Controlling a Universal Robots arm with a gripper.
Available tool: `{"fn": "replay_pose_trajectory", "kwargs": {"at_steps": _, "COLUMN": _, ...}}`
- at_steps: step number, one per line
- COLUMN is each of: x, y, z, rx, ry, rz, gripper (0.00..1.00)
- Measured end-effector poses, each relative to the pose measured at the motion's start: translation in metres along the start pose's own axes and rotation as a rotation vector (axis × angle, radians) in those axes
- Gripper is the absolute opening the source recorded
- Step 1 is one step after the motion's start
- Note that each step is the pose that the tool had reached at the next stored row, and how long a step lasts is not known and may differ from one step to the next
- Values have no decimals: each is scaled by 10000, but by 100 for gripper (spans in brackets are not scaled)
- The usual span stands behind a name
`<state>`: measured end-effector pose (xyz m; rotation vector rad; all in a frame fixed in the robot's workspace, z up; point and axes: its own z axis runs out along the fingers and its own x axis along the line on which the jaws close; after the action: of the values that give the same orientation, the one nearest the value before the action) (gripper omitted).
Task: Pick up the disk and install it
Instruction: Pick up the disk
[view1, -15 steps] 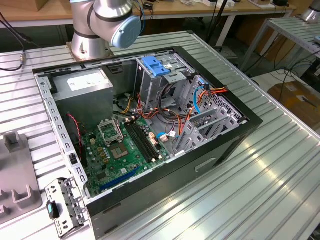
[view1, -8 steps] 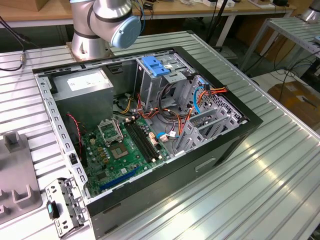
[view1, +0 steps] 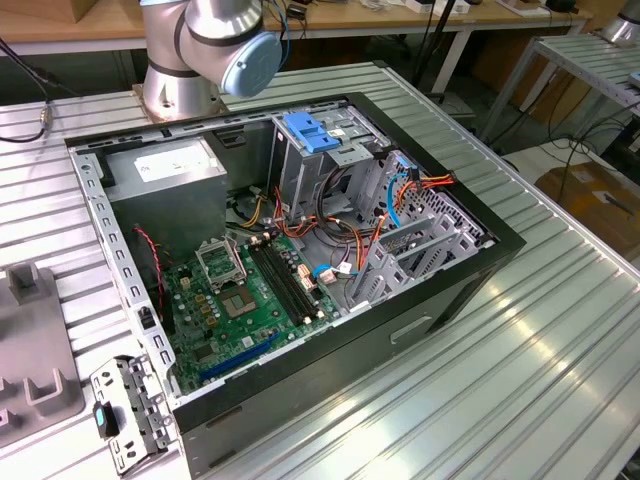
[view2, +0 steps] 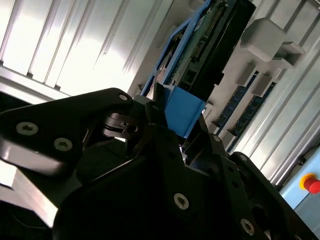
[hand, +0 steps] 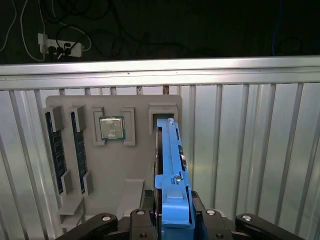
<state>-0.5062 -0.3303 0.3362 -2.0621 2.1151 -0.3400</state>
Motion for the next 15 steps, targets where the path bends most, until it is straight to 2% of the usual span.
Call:
{"fn": "replay_pose_trajectory", "kwargs": {"at_steps": 7, "x": 0, "y": 10, "z": 3, "rx": 50, "ry": -7, "rz": -12, "gripper": 37}}
{"fn": "replay_pose_trajectory", "kwargs": {"at_steps": 15, "x": 0, "y": 11, "z": 4, "rx": 63, "ry": -7, "rz": -13, "gripper": 37}}
